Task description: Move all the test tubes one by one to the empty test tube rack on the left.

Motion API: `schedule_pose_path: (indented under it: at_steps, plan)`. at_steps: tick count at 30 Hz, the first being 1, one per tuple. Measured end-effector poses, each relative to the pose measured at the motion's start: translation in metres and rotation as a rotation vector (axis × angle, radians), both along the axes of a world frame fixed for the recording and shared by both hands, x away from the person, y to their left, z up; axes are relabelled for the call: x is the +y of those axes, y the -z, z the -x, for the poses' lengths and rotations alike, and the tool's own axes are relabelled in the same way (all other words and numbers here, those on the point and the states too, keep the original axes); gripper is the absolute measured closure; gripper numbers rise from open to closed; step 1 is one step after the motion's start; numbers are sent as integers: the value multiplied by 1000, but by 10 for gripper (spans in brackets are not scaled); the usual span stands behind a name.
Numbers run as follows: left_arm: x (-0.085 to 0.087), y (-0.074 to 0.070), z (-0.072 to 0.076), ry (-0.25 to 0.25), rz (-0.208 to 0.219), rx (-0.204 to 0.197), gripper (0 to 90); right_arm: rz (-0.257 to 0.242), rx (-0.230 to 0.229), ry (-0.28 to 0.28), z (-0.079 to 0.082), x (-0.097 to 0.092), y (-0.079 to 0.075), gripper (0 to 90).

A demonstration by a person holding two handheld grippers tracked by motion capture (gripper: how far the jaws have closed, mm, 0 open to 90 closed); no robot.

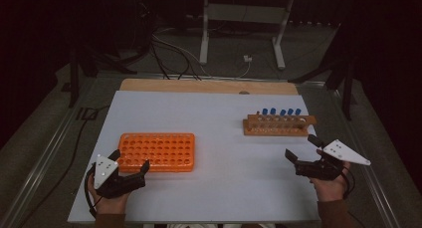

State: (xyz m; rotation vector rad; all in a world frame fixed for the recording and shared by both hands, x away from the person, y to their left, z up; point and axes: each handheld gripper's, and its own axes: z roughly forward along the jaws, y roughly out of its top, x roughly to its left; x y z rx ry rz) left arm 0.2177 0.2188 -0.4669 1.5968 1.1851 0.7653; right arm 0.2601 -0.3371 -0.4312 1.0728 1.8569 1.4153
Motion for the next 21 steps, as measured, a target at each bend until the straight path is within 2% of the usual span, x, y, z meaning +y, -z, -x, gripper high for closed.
schedule_pose_path:
  at_steps: [1,5,6,13,18,21]
  plan:
    - [0,0,0,0,0,1,12,11,-10,1,-6,0,-5,0]
    - [-2,1,-1,5,-6,4,12,22,-1,9,-15,-1,-10,0]
    - [-2,1,-2,8,-10,4,12,28,1,18,-23,-2,-11,0]
    - [-2,1,-2,5,-5,3,12,32,14,56,-44,-8,-9,0]
    - [-1,3,-3,8,7,10,13,29,53,111,-63,-18,-7,0]
    - [-3,3,-3,13,2,12,12,38,81,157,-78,-26,-3,63]
